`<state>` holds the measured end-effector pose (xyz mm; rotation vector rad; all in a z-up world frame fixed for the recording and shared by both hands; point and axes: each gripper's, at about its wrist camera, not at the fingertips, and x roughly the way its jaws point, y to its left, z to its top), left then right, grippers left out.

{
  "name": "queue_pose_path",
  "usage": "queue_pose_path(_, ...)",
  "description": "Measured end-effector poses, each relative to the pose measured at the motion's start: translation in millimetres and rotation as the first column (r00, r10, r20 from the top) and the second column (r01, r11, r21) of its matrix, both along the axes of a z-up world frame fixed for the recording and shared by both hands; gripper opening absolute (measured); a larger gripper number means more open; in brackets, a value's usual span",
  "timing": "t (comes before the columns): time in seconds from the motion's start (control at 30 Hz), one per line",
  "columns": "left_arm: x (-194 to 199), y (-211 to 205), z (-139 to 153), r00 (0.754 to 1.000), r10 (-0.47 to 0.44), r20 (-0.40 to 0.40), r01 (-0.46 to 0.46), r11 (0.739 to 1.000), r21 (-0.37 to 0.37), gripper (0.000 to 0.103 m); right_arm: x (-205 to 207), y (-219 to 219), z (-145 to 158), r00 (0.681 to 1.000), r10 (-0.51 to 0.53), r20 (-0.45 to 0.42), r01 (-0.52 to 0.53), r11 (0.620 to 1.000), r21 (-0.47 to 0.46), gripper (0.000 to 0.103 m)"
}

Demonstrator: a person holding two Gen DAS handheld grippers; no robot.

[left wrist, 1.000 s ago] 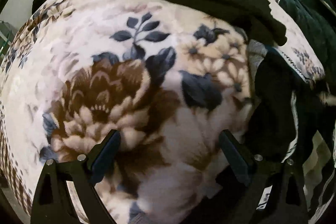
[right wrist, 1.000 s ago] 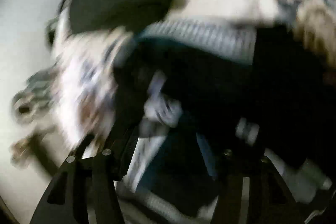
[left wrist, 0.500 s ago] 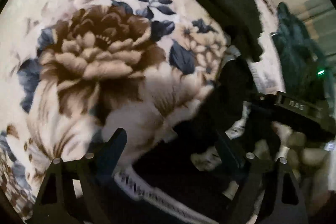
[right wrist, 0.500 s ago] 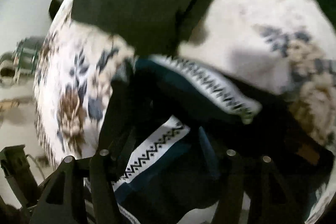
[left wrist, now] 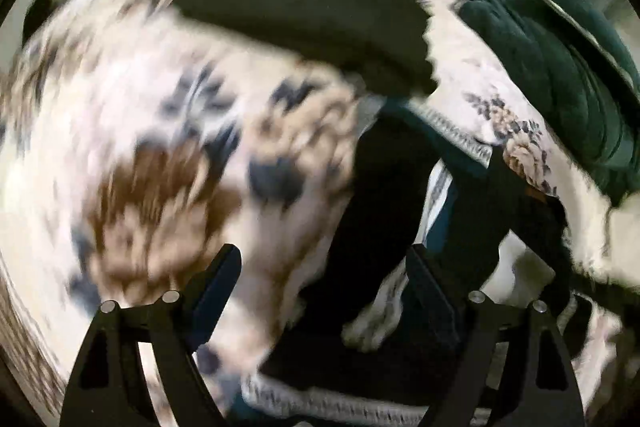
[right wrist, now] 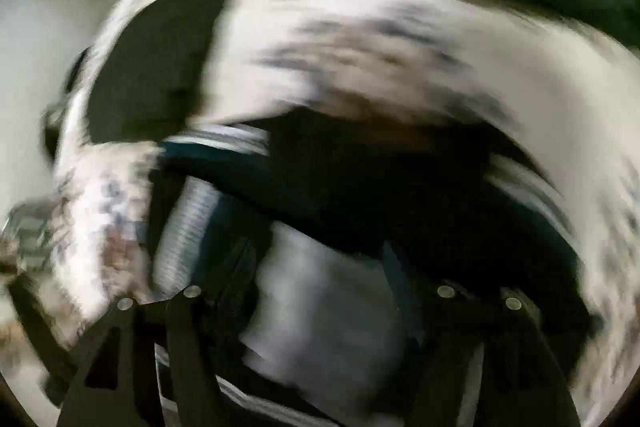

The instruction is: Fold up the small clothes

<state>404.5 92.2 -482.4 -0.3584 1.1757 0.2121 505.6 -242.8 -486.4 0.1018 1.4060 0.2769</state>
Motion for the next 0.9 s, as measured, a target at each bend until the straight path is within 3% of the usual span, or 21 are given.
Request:
queue_pose_path(0.07,32.0,-6.2,-8.1,0.999,-0.052,0.011,0.051,0.998,0.022,0.084,-21.7,-37.9,-7.3,0.997,-0.076,-0.023,0.075,0.996,-0.043,0.068)
queue_pose_path(0.17,92.5,-17.6,-42.5,0.991,-0.119,-0.053,0.124,0.987,0.100,0.084,-41.0,-85.4,-31.6,0.985,-0.153,-0.085,0.151,0.988,-0.029,0.068)
queue_pose_path(0.3,129.5,-17.1,-80.6,0.977,-0.166,-0.130,0.181,0.977,0.113,0.090,-42.8,-127.3,-53.0,0.981,-0.192,0.000,0.189,0.966,-0.175,0.068)
queue_pose_path(0.43,130.9,-12.8,-66.2,0.976,-0.181,-0.122,0.196,0.972,0.126,0.091,-46.7,-147.0,-60.9,0.976,-0.216,-0.007,0.213,0.966,-0.145,0.068)
queue_pose_path(0.5,113.8,-14.7,-37.5,0.978,-0.197,-0.070,0.207,0.963,0.173,0.091,-52.0,-153.9,-50.4,0.975,-0.224,-0.005,0.221,0.967,-0.128,0.068)
queue_pose_path(0.67,39.8,-8.1,10.5,0.982,-0.191,0.003,0.189,0.973,0.132,0.092,-92.0,-186.7,0.3,0.956,-0.291,0.037,0.293,0.954,-0.058,0.068)
queue_pose_path(0.77,-19.4,-4.6,15.1,0.985,-0.167,-0.039,0.170,0.981,0.089,0.092,-123.8,-188.6,16.8,0.955,-0.295,0.019,0.296,0.954,-0.055,0.068)
queue_pose_path(0.9,-98.3,6.2,7.0,0.983,-0.118,-0.138,0.128,0.990,0.060,0.092,-168.6,-173.1,13.7,0.952,-0.302,-0.056,0.300,0.953,-0.043,0.070)
